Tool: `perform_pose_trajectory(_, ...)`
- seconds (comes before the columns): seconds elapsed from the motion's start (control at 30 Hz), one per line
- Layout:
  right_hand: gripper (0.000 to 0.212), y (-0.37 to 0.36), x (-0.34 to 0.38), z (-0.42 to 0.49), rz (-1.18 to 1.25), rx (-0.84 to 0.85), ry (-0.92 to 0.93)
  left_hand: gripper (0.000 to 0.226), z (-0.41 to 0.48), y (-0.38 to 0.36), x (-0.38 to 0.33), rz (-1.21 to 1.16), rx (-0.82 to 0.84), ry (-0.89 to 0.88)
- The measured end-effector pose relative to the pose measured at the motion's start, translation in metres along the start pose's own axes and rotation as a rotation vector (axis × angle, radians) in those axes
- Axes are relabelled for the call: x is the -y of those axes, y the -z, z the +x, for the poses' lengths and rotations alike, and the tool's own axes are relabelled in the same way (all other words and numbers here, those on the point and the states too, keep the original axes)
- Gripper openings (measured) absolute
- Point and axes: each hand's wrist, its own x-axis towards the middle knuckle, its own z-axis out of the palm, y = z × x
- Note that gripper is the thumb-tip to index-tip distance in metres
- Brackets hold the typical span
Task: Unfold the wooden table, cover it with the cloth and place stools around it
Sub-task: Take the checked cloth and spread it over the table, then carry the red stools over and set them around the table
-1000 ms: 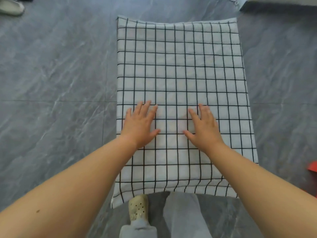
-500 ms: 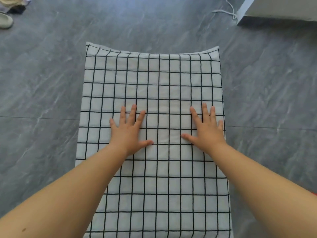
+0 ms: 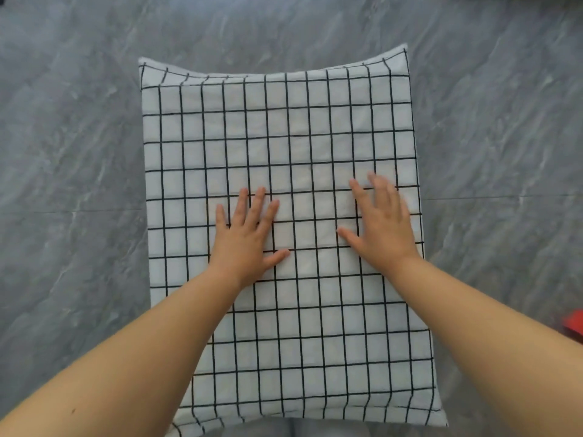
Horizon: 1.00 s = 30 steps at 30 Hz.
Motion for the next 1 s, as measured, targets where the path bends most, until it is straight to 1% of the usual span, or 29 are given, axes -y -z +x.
perform_pose_trajectory(0.07, 0.072, -0.003, 0.004, -0.003, 0.039, 0.013, -0.018, 0.092, 0.002, -0.001, 0.001, 0.005, 0.022, -0.004)
perform_pose_trajectory(0.17, 0.072, -0.005, 0.004, -0.006, 0.065, 0.023, -0.009, 0.091, 0.003, 0.007, 0.0, 0.017, 0.016, -0.03)
perform_pose_trajectory(0.27, 0.072, 0.003, -0.002, -0.018, 0.112, 0.0, -0.027, 0.083, 0.001, 0.019, -0.009, 0.038, -0.031, -0.16)
perform_pose_trajectory(0.33, 0.071, 0.01, -0.01, -0.036, 0.167, -0.017, -0.094, 0.078, -0.003, 0.029, -0.025, 0.021, -0.017, -0.252)
perform_pose_trajectory(0.43, 0.071, 0.023, -0.031, -0.075, 0.324, -0.082, -0.26, 0.077, -0.011, 0.047, -0.061, -0.048, 0.006, -0.271)
perform_pose_trajectory(0.53, 0.07, 0.035, -0.061, -0.122, 0.465, -0.194, -0.434, 0.076, -0.018, 0.066, -0.113, -0.14, 0.02, -0.326)
perform_pose_trajectory(0.67, 0.07, 0.042, -0.111, -0.2, 0.484, -0.337, -0.677, 0.065, -0.031, 0.089, -0.202, -0.183, -0.004, -0.517)
perform_pose_trajectory(0.83, 0.077, 0.023, -0.18, -0.327, 0.46, -0.443, -1.016, 0.071, -0.07, 0.085, -0.326, -0.133, 0.012, -0.73)
perform_pose_trajectory(1.0, 0.078, -0.022, -0.244, -0.482, 0.523, -0.521, -1.27, 0.073, -0.139, 0.048, -0.452, -0.004, 0.036, -0.928)
